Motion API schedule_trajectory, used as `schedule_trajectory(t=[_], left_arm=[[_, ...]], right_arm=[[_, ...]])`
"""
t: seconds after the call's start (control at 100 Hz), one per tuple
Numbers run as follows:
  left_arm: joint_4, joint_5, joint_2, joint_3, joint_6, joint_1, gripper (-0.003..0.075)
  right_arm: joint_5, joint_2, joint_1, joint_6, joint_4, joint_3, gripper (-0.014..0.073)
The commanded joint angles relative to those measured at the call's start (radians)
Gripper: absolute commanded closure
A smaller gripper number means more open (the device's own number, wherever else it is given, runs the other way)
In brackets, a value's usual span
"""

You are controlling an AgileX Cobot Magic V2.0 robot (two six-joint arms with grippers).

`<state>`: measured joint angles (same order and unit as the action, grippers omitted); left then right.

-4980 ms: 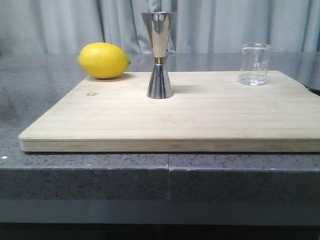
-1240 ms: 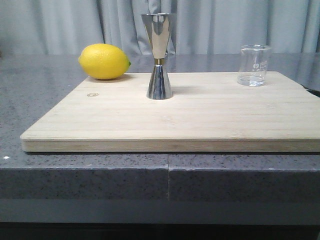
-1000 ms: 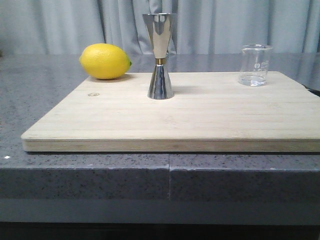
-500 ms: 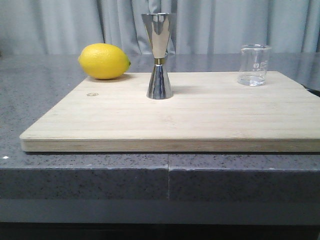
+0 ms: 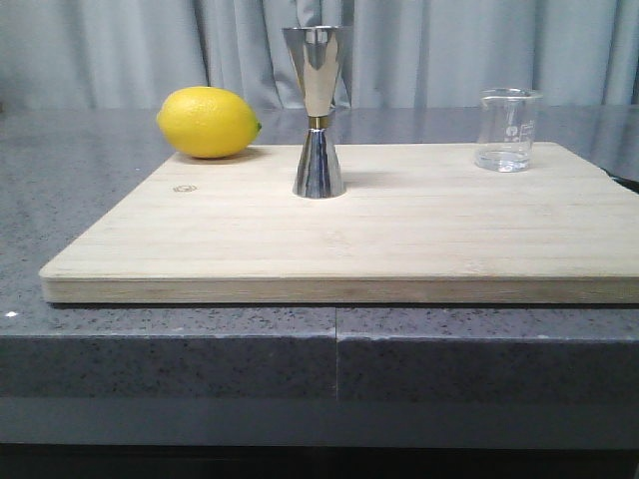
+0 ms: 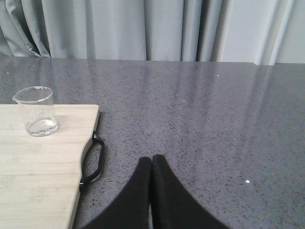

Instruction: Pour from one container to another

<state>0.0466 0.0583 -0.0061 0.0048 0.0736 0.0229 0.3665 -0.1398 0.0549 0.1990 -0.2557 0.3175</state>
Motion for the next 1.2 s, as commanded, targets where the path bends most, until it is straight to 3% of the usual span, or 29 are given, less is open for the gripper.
schedule_trajectory(t=[0.0,0.15,0.28,0.51,1.19], left_arm=[[-0.009,-0.072,-0.021,0.02,-0.001,0.007,0.0734],[-0.009,-0.072,-0.021,0.02,-0.001,0.007,0.0734],[-0.009,-0.072,-0.021,0.02,-0.001,0.007,0.0734],[-0.009,-0.072,-0.021,0.02,-0.001,0.007,0.0734],[-0.009,-0.072,-0.021,0.02,-0.001,0.007,0.0734]], right_arm=[[-0.071,-0.009,0.002,-0.001,-0.009,0.026,0.0661],[-0.161,0.023,0.002,-0.001,0.007,-0.044,0.0661],[-0.263,0.122,0.002,-0.011,0.111,-0.193,0.0661],[-0.334,0.166,0.007,-0.011,0.188,-0.355,0.0661],[-0.351,0.168,0.007,-0.011,0.215,-0.353,0.0661]])
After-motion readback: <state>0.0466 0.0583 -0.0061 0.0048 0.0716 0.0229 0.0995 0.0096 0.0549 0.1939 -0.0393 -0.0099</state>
